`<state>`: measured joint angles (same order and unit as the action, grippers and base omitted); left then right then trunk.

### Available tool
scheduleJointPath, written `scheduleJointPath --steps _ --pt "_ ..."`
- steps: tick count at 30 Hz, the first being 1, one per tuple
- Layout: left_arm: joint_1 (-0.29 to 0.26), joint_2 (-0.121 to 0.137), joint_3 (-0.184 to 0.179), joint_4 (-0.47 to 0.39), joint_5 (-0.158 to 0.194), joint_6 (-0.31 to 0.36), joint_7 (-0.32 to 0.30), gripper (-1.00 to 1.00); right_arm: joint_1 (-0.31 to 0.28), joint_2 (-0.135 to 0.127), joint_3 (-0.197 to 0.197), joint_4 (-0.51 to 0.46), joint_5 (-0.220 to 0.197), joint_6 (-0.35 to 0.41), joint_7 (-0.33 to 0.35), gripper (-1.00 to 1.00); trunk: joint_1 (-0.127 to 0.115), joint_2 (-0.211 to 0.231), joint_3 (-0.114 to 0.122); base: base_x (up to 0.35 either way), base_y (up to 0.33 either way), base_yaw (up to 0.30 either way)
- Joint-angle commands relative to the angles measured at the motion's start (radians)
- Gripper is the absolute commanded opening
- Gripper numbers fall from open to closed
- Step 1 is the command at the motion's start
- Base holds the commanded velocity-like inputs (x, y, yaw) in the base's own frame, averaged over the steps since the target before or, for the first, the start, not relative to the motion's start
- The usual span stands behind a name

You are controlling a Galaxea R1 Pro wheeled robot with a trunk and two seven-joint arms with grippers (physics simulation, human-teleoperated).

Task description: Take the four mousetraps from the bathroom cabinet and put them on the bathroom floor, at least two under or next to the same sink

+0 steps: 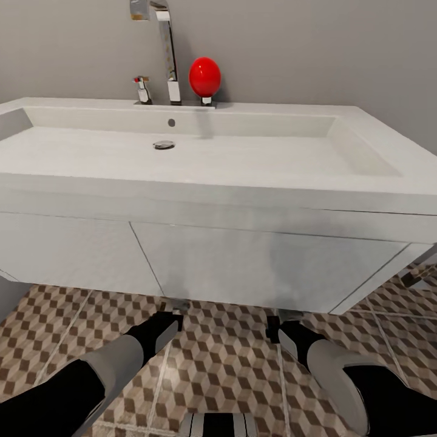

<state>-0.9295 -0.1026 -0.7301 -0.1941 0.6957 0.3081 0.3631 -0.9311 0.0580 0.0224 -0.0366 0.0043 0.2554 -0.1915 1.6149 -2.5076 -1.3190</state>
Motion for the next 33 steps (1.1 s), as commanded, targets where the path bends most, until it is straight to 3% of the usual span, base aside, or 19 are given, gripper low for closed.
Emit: scheduleJointPath --steps 1,22,28,33 --pt "0.000 -0.001 0.000 0.000 -0.004 0.002 -0.004 -1.00 0.000 -0.001 -0.001 0.000 -0.003 -0.001 0.001 -1.00 0.000 0.000 -0.004 0.000 0.000 0.000" --pt "0.000 0.000 0.001 0.002 -0.002 0.000 -0.017 -1.00 0.000 -0.003 -0.003 -0.003 -0.004 -0.012 0.006 -1.00 0.010 -0.005 -0.085 0.000 0.000 0.000" --pt "0.000 -0.002 0.001 -0.006 -0.003 0.001 -0.017 -1.00 -0.001 0.001 -0.004 -0.007 -0.005 -0.088 0.022 -1.00 0.013 -0.007 -0.108 0.000 0.000 0.000" --pt "0.000 -0.005 0.002 -0.033 -0.002 -0.001 -0.017 -1.00 -0.007 0.003 -0.005 -0.086 -0.008 -0.102 0.020 -1.00 0.014 -0.007 -0.120 0.000 0.000 0.000"
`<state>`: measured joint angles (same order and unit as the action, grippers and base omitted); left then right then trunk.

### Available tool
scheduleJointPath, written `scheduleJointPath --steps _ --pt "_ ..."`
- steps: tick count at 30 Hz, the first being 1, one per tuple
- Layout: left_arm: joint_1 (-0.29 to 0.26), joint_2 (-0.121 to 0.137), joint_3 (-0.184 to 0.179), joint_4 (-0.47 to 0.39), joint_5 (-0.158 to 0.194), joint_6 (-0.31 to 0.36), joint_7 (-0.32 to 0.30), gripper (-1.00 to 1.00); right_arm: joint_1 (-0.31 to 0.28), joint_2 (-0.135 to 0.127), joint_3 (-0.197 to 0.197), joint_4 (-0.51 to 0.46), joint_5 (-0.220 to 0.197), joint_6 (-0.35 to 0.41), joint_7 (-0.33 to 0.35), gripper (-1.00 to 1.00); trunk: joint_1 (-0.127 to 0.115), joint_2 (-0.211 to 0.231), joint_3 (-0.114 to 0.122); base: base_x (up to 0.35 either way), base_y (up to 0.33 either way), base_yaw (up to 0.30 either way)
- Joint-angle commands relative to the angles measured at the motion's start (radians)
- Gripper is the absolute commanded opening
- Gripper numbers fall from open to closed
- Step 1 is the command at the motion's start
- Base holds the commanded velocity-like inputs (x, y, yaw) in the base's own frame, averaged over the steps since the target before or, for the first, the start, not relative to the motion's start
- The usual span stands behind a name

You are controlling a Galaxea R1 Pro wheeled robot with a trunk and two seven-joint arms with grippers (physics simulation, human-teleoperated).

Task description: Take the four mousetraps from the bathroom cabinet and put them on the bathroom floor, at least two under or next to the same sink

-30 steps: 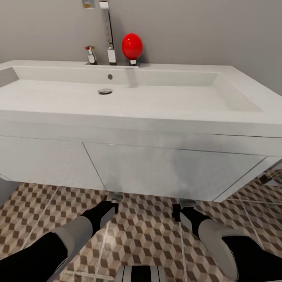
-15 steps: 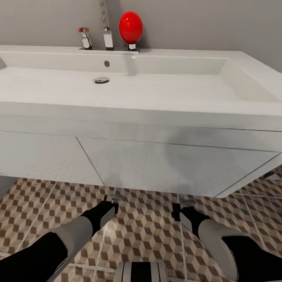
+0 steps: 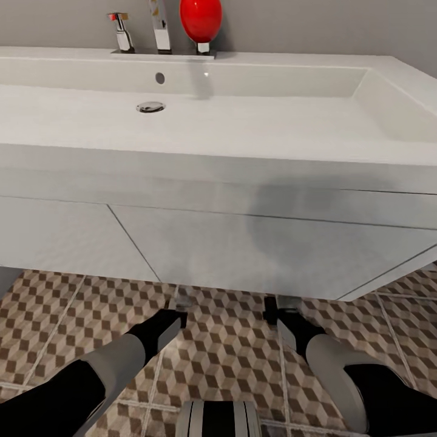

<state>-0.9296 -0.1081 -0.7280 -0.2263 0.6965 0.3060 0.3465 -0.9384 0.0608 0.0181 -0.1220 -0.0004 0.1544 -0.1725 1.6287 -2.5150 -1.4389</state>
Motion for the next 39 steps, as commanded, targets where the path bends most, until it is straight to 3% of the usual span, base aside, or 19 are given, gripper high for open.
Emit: scheduleJointPath --steps 1,6,9,17,39 --pt "0.000 0.000 0.000 -0.021 -0.004 0.001 0.000 -1.00 -0.002 0.000 -0.001 -0.021 -0.004 0.002 0.000 -1.00 0.000 0.000 0.000 0.000 0.000 0.000" --pt "0.000 -0.001 -0.010 -0.148 -0.013 0.002 0.009 -1.00 -0.010 0.001 -0.001 -0.058 -0.006 0.020 -0.017 -1.00 0.000 0.000 0.000 0.000 0.000 0.000" --pt "-0.006 -0.002 -0.016 -0.178 -0.015 0.007 0.013 -1.00 -0.024 0.001 -0.002 -0.063 -0.006 0.023 -0.035 -1.00 0.000 0.000 0.000 0.000 0.000 0.000" --pt "-0.045 0.001 -0.013 -0.182 -0.014 0.006 0.044 -1.00 -0.037 0.002 -0.004 -0.064 -0.006 0.019 -0.046 -1.00 0.000 0.000 0.000 0.000 0.000 0.000" --pt "-0.047 0.004 -0.020 -0.175 -0.014 -0.002 0.036 -1.00 -0.036 -0.001 0.006 -0.072 0.000 0.011 -0.033 -1.00 0.000 0.000 0.000 0.000 0.000 0.000"
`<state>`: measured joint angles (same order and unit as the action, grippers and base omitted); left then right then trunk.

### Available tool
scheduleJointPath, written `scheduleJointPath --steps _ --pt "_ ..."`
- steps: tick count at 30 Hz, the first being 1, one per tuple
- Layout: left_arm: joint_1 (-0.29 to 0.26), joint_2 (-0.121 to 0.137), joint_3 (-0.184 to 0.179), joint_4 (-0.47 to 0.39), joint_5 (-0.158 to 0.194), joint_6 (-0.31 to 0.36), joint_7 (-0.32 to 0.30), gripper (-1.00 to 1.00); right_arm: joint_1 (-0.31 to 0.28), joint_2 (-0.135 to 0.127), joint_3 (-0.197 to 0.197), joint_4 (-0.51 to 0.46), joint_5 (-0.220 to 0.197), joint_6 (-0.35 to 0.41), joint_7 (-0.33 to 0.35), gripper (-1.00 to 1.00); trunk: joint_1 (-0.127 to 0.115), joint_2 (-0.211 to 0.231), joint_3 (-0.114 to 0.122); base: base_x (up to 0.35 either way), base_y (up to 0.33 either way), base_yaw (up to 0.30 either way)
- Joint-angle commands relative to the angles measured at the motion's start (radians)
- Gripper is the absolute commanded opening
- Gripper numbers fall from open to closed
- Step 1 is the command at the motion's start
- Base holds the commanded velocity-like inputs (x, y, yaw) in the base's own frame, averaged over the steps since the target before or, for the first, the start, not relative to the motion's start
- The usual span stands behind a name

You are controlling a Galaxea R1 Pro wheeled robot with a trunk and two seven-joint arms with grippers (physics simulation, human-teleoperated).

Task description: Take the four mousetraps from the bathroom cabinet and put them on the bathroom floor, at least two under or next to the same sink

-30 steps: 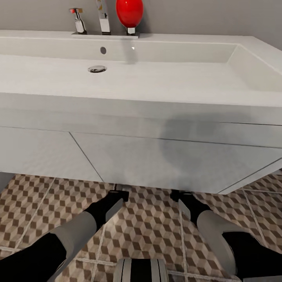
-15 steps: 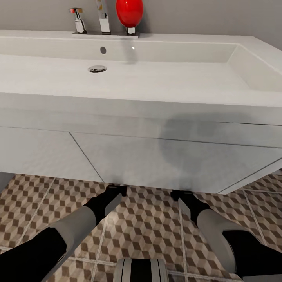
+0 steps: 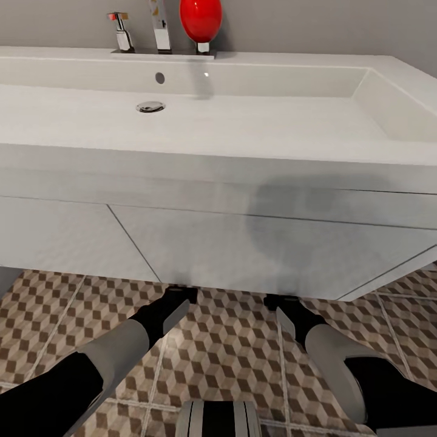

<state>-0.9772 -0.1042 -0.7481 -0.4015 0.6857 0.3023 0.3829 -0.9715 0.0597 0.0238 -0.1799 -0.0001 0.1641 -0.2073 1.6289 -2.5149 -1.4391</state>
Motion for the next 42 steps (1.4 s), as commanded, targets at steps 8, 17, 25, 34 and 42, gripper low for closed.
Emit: scheduleJointPath --steps 8,17,25,34,42 --pt "0.000 -0.003 -0.001 -0.003 -0.002 0.003 -0.002 -1.00 -0.001 0.000 -0.002 -0.045 0.000 0.002 0.005 -1.00 0.001 -0.001 -0.008 0.000 0.000 0.000" --pt "0.000 -0.002 -0.001 -0.003 -0.003 0.003 -0.001 -1.00 0.000 0.000 -0.002 -0.049 0.000 0.002 0.005 -1.00 0.001 -0.001 -0.008 0.000 0.000 -0.051" --pt "0.000 -0.002 -0.001 -0.003 -0.003 0.002 -0.001 -1.00 0.000 0.000 -0.004 -0.049 0.000 0.002 0.005 -1.00 0.001 -0.001 -0.008 0.000 0.000 -0.037" --pt "0.000 0.000 -0.001 -0.002 -0.003 0.001 -0.001 -1.00 0.000 0.003 -0.002 -0.049 0.000 0.002 0.004 -1.00 0.001 -0.001 -0.008 0.000 0.000 0.000" --pt "0.000 -0.004 0.001 0.007 -0.003 0.001 -0.001 -1.00 0.001 0.003 -0.002 -0.043 -0.003 0.010 -0.007 -1.00 0.001 -0.001 -0.008 0.000 0.000 0.000"
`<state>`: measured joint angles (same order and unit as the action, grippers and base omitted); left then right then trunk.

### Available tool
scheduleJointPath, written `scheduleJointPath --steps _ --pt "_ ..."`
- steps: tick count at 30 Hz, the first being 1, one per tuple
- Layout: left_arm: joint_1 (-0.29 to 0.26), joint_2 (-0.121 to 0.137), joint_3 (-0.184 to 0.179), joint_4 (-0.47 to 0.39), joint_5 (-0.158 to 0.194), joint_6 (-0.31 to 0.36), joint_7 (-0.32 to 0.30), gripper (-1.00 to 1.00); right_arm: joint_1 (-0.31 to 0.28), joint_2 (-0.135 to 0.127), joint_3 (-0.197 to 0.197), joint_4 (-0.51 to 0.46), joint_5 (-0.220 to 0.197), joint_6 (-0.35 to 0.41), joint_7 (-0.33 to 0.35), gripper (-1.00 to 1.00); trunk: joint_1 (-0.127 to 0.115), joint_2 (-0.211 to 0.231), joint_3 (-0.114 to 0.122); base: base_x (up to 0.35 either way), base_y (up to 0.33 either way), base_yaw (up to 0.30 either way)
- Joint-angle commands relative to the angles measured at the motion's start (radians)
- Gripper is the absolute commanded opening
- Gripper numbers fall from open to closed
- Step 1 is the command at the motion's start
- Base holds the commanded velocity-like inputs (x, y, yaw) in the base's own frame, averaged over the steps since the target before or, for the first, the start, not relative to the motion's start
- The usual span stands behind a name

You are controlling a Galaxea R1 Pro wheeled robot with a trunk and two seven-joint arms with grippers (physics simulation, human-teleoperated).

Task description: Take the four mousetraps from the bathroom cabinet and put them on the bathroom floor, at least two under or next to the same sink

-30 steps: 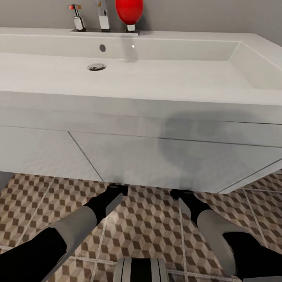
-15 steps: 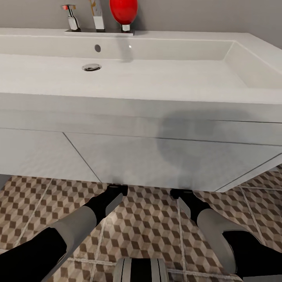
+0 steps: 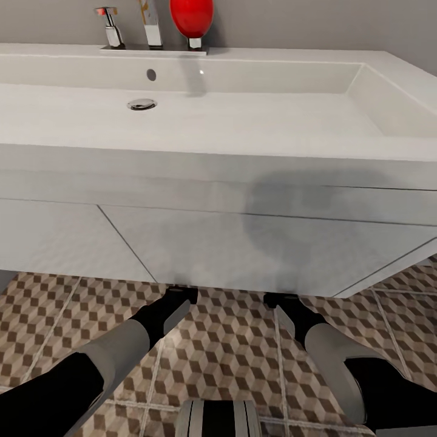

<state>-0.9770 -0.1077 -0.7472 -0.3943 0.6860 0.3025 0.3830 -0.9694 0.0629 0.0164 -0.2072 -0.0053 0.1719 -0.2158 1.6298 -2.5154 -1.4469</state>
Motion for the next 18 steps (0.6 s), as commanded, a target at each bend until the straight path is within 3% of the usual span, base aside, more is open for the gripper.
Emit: scheduleJointPath --steps 1,6,18 --pt "0.000 -0.001 0.000 0.003 -0.003 0.002 -0.001 -1.00 0.000 0.000 0.005 -0.011 0.000 0.005 -0.004 -1.00 0.000 0.000 0.000 0.000 0.000 0.000" --pt "0.000 -0.003 0.006 0.027 0.001 0.007 0.003 -1.00 -0.002 0.001 0.005 0.000 -0.001 0.045 -0.079 -1.00 0.000 0.000 0.000 0.000 0.000 0.000" --pt "0.000 -0.004 0.006 0.031 0.001 0.005 0.004 -1.00 -0.005 -0.002 0.002 0.002 -0.002 0.053 -0.092 -1.00 0.000 0.000 0.000 0.000 0.000 0.000"
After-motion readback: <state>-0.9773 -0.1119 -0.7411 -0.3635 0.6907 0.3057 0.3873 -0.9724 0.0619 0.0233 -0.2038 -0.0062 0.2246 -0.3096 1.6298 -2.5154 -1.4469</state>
